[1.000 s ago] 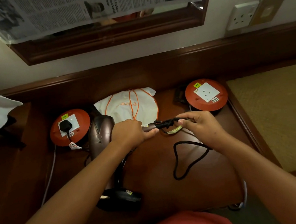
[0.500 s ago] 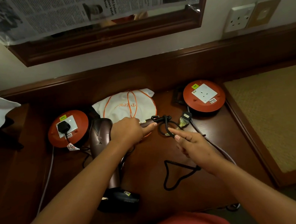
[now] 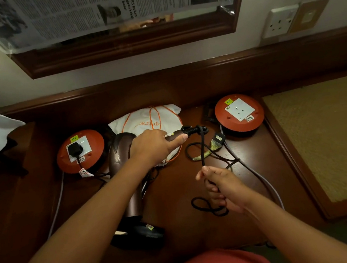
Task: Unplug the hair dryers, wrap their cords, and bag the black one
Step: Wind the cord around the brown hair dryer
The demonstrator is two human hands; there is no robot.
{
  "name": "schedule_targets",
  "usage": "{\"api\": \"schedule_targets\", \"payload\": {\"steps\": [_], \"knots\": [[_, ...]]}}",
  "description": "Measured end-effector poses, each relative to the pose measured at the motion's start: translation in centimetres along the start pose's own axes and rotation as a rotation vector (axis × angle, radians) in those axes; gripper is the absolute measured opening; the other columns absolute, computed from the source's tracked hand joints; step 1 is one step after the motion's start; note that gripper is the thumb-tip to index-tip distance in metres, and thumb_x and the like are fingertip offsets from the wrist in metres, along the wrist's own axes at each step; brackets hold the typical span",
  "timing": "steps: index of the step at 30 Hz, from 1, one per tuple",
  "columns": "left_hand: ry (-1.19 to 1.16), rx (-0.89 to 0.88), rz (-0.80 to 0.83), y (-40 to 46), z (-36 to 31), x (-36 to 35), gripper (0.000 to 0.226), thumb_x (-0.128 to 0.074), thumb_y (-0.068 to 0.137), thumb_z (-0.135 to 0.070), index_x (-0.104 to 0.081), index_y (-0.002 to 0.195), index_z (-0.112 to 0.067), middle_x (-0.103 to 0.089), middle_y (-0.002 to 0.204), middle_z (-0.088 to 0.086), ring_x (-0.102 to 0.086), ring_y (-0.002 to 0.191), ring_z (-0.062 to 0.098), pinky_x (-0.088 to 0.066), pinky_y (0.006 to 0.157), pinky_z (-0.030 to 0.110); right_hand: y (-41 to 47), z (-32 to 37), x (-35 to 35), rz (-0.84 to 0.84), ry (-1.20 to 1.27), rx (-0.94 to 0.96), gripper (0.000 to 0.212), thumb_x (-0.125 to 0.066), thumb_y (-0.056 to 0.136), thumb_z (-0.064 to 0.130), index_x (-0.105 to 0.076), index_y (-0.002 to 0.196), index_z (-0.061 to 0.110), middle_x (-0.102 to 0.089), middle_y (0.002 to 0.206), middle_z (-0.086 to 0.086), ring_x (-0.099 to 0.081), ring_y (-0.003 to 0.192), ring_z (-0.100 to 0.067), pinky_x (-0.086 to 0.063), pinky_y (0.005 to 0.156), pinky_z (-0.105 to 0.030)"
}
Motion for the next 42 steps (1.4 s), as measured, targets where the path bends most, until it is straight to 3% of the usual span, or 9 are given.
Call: {"api": "schedule_targets", "payload": {"steps": [10, 16, 21, 24, 29, 31, 36, 38, 42], "knots": [[-0.096, -0.060, 0.017, -0.4, -0.8, 1.0, 0.075, -0.032, 0.075, -0.083, -0.046, 0.057, -0.012, -0.049, 0.056, 0.000, -0.046, 0.056, 0.015, -0.027, 0.049, 0.030, 1.0, -1.1, 0.1, -0.016, 0.226, -0.003, 0.027, -0.043, 0.099, 0.028, -0.063, 0.093, 0.011, -0.039, 0.061, 0.000, -0.031, 0.051, -0.012, -0.027, 0.045, -0.023], [-0.095, -0.116, 0.059, -1.3, -1.0, 1.2, 0.076, -0.025, 0.066, -0.084, -0.047, 0.058, -0.012, -0.048, 0.055, 0.002, -0.044, 0.052, 0.017, -0.031, 0.051, 0.032, 1.5, 0.3, 2.0, -0.172, -0.055, 0.146, 0.023, -0.048, 0.098, 0.017, -0.061, 0.085, 0.003, -0.044, 0.061, -0.004, -0.043, 0.050, -0.016, -0.041, 0.046, -0.027], [-0.079, -0.195, 0.070, -1.5, -1.7, 1.4, 0.077, -0.031, 0.068, -0.092, -0.039, 0.053, -0.017, -0.042, 0.051, -0.002, -0.040, 0.049, 0.014, -0.030, 0.051, 0.033, 2.3, 2.2, 2.3, -0.176, -0.139, 0.195, 0.021, -0.047, 0.099, 0.017, -0.060, 0.093, 0.001, -0.036, 0.057, 0.002, -0.029, 0.040, -0.006, -0.023, 0.040, -0.018], [-0.016, -0.263, 0.059, -1.6, -2.2, 1.4, 0.081, -0.016, 0.059, -0.092, -0.044, 0.058, -0.017, -0.050, 0.055, 0.000, -0.046, 0.053, 0.014, -0.036, 0.052, 0.036, 3.2, 3.4, 2.7, -0.168, -0.186, 0.193, 0.021, -0.048, 0.099, 0.018, -0.061, 0.095, 0.002, -0.034, 0.057, 0.001, -0.027, 0.041, -0.006, -0.021, 0.042, -0.019], [0.056, -0.323, 0.087, -1.9, -2.3, 1.5, 0.078, -0.020, 0.062, -0.090, -0.050, 0.059, -0.018, -0.052, 0.057, -0.003, -0.046, 0.054, 0.011, -0.031, 0.052, 0.031, 3.8, 5.1, 3.2, -0.176, -0.229, 0.194, 0.023, -0.048, 0.096, 0.007, -0.061, 0.078, 0.014, -0.031, 0.057, -0.004, -0.024, 0.046, -0.013, -0.019, 0.046, -0.025], [0.082, -0.330, 0.095, -2.1, -2.2, 1.4, 0.072, -0.025, 0.066, -0.088, -0.047, 0.057, -0.020, -0.050, 0.056, -0.005, -0.044, 0.054, 0.010, -0.031, 0.052, 0.031, 4.1, 5.9, 3.6, -0.178, -0.232, 0.196, 0.022, -0.043, 0.096, 0.004, -0.063, 0.088, 0.010, -0.031, 0.057, -0.004, -0.024, 0.046, -0.013, -0.018, 0.043, -0.024], [0.157, -0.355, 0.124, -2.6, -2.3, 1.4, 0.062, -0.038, 0.077, -0.082, -0.043, 0.057, -0.024, -0.047, 0.056, -0.008, -0.045, 0.057, 0.009, -0.028, 0.051, 0.028, 4.3, 8.5, 4.4, -0.273, -0.391, 0.251, 0.021, -0.050, 0.098, 0.017, -0.067, 0.086, 0.016, -0.052, 0.057, 0.002, -0.034, 0.045, -0.010, -0.025, 0.042, -0.023], [0.196, -0.356, 0.132, -2.9, -2.2, 1.2, 0.060, -0.038, 0.077, -0.081, -0.042, 0.057, -0.025, -0.046, 0.056, -0.008, -0.047, 0.060, 0.011, -0.030, 0.052, 0.028, 3.9, 10.2, 4.4, -0.312, -0.550, 0.343, 0.019, -0.053, 0.096, 0.014, -0.069, 0.086, 0.018, -0.060, 0.059, 0.013, -0.049, 0.051, -0.007, -0.038, 0.048, -0.024], [0.258, -0.353, 0.142, -3.0, -2.0, 0.5, 0.066, -0.035, 0.075, -0.085, -0.054, 0.063, -0.022, -0.052, 0.059, -0.007, -0.055, 0.064, 0.013, -0.039, 0.056, 0.030, 3.2, 12.5, 3.9, -0.319, -0.755, 0.468, 0.013, -0.058, 0.093, 0.013, -0.071, 0.095, 0.015, -0.069, 0.087, -0.001, -0.062, 0.086, -0.014, -0.049, 0.078, -0.027]]}}
Point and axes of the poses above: each hand's wrist, its own y-axis towards the middle knuckle, its own x-axis out of the back of the hand, z = x × y, the point moved 7 cm from there along y, towards the middle knuckle
